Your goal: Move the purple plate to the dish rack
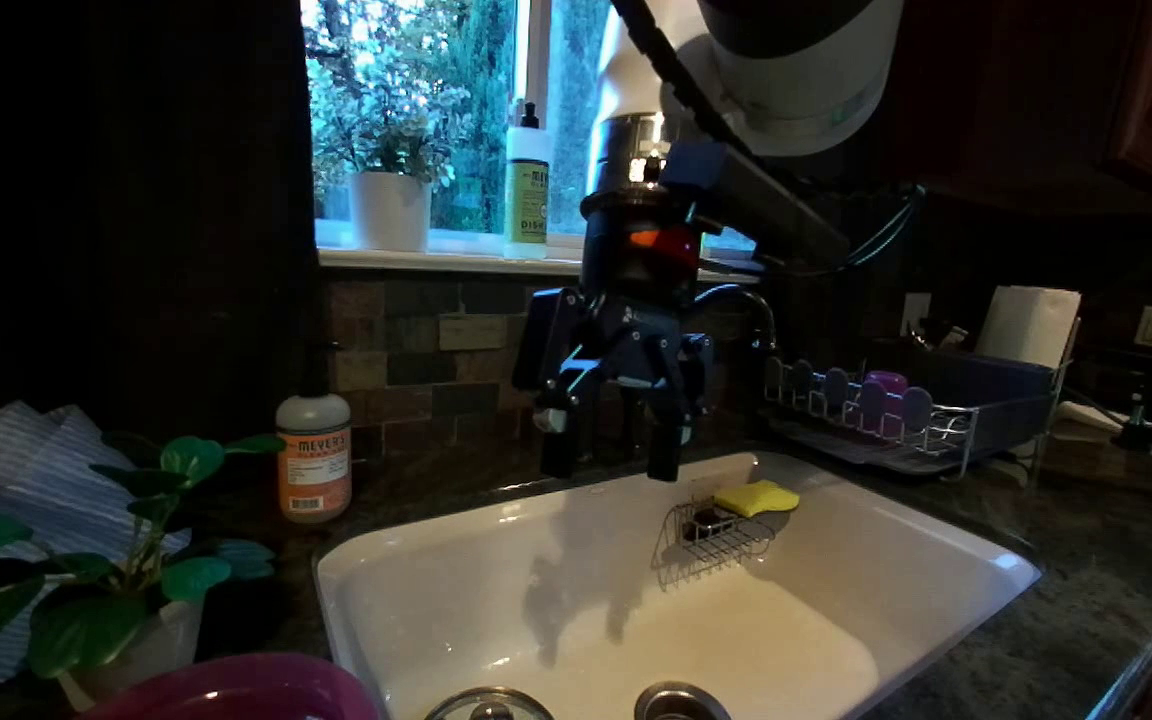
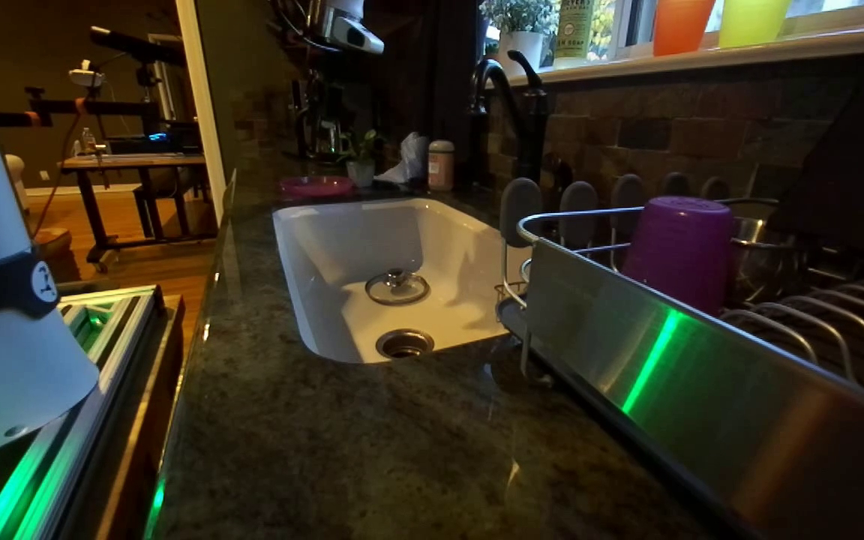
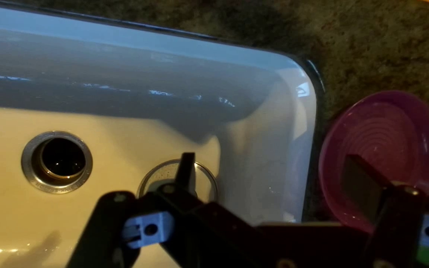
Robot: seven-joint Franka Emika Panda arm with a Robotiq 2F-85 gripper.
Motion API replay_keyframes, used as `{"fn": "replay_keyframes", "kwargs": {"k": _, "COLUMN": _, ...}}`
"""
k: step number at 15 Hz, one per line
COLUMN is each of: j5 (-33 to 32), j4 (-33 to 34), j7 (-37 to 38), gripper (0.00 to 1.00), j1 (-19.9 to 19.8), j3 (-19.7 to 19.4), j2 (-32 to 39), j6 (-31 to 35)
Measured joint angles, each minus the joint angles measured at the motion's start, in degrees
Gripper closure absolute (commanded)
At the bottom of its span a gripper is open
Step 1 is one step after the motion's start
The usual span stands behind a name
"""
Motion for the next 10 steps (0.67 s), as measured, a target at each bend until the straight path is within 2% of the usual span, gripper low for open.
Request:
{"fn": "replay_keyframes", "kwargs": {"k": 5, "j5": -2.13, "j4": 1.19, "j7": 0.8, "gripper": 0.0, "j1": 1.22, "j3": -0.58, "j2": 1.44, "j6": -0.13}}
{"fn": "replay_keyframes", "kwargs": {"k": 10, "j5": -9.88, "j4": 7.7, "j7": 5.56, "gripper": 0.0, "j1": 5.93, "j3": -0.76, "j2": 10.11, "j6": -2.91}}
